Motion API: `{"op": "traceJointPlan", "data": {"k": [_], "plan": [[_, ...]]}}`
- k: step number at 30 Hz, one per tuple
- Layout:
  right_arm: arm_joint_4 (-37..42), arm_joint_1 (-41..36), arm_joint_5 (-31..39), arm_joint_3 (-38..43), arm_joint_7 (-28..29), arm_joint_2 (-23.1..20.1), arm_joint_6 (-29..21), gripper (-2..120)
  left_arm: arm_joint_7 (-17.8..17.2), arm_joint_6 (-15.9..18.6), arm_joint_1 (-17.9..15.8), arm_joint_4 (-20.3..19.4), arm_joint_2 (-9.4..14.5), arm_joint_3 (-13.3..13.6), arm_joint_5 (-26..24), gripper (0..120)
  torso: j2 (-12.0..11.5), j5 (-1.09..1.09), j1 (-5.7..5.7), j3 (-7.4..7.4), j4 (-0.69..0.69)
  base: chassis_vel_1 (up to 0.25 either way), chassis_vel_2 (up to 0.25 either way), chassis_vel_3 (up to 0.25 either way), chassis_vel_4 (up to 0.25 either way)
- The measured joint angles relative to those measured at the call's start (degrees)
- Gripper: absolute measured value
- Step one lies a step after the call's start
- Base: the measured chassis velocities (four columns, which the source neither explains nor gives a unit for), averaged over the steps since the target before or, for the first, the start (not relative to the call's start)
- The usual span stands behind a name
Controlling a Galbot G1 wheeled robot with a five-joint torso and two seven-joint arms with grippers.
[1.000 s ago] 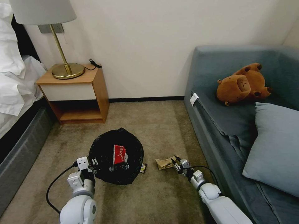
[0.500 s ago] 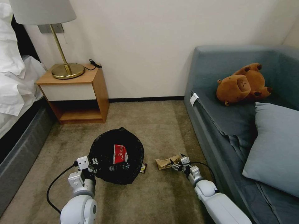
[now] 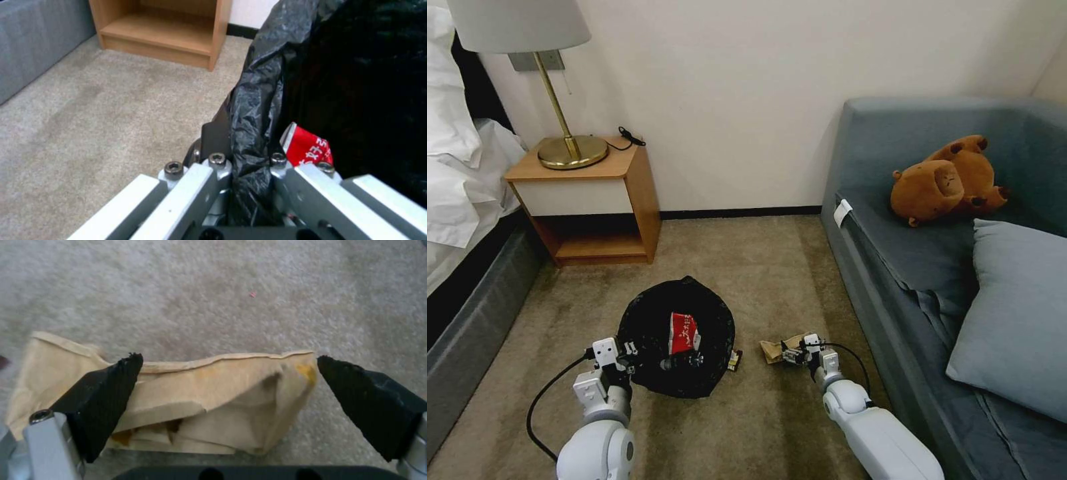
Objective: Pick up the trash bin, then pick up the garbage on the floor and place it into the trash bin.
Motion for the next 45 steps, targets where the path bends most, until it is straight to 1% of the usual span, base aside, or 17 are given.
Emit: {"op": "traceJointPlan", "data": {"k": [12, 14, 16, 17, 19, 20, 21, 24, 25, 27, 29, 31, 35, 38, 39, 41, 45], "plan": [[-7.16, 1.29, -3.65, 3.31, -1.93, 3.62, 3.09, 100, 0.23, -0.38, 0.66, -0.11, 0.23, -0.41, -0.28, 1, 0.00, 0.00, 0.00, 0.00, 0.00, 0.000, 0.000, 0.000, 0.000], [-7.73, 1.30, -4.23, 3.71, -2.42, 3.96, 3.48, 97, 0.27, -0.48, 0.81, -0.17, 0.28, -0.54, -0.38, 1, 0.00, 0.00, 0.00, 0.00, 0.00, 0.000, 0.000, 0.000, 0.000], [-8.23, 1.24, -4.98, 4.05, -3.02, 4.22, 4.16, 88, 0.38, -0.56, 0.98, -0.22, 0.32, -0.64, -0.52, 1, 0.00, -0.01, 0.00, 0.00, 0.00, 0.000, 0.000, 0.000, 0.000], [-8.23, 1.24, -4.98, 4.05, -3.02, 4.22, 4.16, 88, 0.38, -0.56, 0.98, -0.22, 0.32, -0.64, -0.52, 1, 0.00, -0.01, 0.00, 0.00, 0.00, 0.000, 0.000, 0.000, 0.000], [-8.33, 1.13, -5.35, 4.31, -3.13, 4.29, 4.53, 78, 0.39, -0.60, 1.00, -0.30, 0.36, -0.70, -0.62, 1, 0.00, 0.00, 0.00, 0.00, 0.00, 0.000, 0.000, 0.000, 0.000], [-8.33, 1.13, -5.35, 4.31, -3.13, 4.29, 4.53, 78, 0.39, -0.60, 1.00, -0.30, 0.36, -0.70, -0.62, 1, 0.00, 0.00, 0.00, 0.00, 0.00, 0.000, 0.000, 0.000, 0.000], [-8.30, 1.08, -5.42, 4.45, -3.14, 4.26, 4.70, 71, 0.40, -0.61, 0.99, -0.37, 0.37, -0.70, -0.66, 1, 0.00, 0.00, 0.00, 0.00, -0.01, 0.000, 0.000, 0.000, 0.000], [-8.22, 1.05, -5.44, 4.49, -3.14, 4.21, 4.78, 66, 0.40, -0.61, 0.97, -0.38, 0.37, -0.68, -0.67, 1, 0.00, 0.00, 0.00, 0.00, -0.01, 0.000, 0.000, 0.000, 0.000], [-8.08, 0.92, -5.48, 4.56, -3.14, 4.08, 4.98, 57, 0.40, -0.61, 0.96, -0.39, 0.36, -0.64, -0.69, 1, 0.00, 0.00, 0.00, 0.00, -0.01, 0.000, 0.000, 0.000, 0.000], [-7.95, 0.70, -5.76, 4.65, -3.21, 3.95, 5.39, 48, 0.40, -0.65, 0.99, -0.39, 0.34, -0.60, -0.70, 1, 0.00, 0.01, 0.00, 0.00, 0.00, 0.000, 0.000, 0.000, 0.000], [-7.91, 0.63, -5.81, 4.69, -3.23, 3.91, 5.47, 44, 0.40, -0.66, 1.00, -0.39, 0.34, -0.59, -0.70, 1, 0.00, 0.01, 0.00, 0.00, 0.00, 0.000, 0.000, 0.000, 0.000], [-7.71, 0.38, -5.80, 4.77, -3.25, 3.82, 5.65, 32, 0.40, -0.70, 1.04, -0.40, 0.32, -0.59, -0.70, 1, 0.00, 0.01, 0.00, 0.00, 0.00, 0.000, 0.000, 0.000, 0.000], [-7.57, 0.16, -5.82, 4.77, -3.38, 3.80, 5.83, 23, 0.40, -0.74, 1.10, -0.41, 0.32, -0.58, -0.70, 1, 0.00, 0.01, 0.00, 0.00, 0.00, 0.000, 0.000, 0.000, 0.000], [-7.41, -0.19, -6.15, 4.78, -3.66, 3.72, 6.27, 8, 0.40, -0.77, 1.15, -0.45, 0.32, -0.58, -0.71, 1, 0.00, 0.02, 0.00, 0.00, 0.01, 0.000, 0.000, 0.000, 0.000], [-7.41, -0.19, -6.15, 4.78, -3.66, 3.72, 6.27, 8, 0.40, -0.77, 1.15, -0.45, 0.32, -0.58, -0.71, 1, 0.00, 0.02, 0.00, 0.00, 0.01, 0.000, 0.000, 0.000, 0.000], [-7.27, -0.27, -6.37, 4.86, -3.80, 3.61, 6.50, 1, 0.39, -0.78, 1.15, -0.52, 0.30, -0.54, -0.70, 1, 0.00, 0.01, 0.00, 0.00, 0.01, 0.000, 0.000, 0.000, 0.000], [-7.03, -0.44, -6.44, 4.88, -3.83, 3.44, 6.64, 0, 0.37, -0.78, 1.10, -0.55, 0.30, -0.48, -0.69, 1, 0.00, 0.01, 0.00, 0.00, 0.01, 0.000, 0.000, 0.000, 0.000]]}}
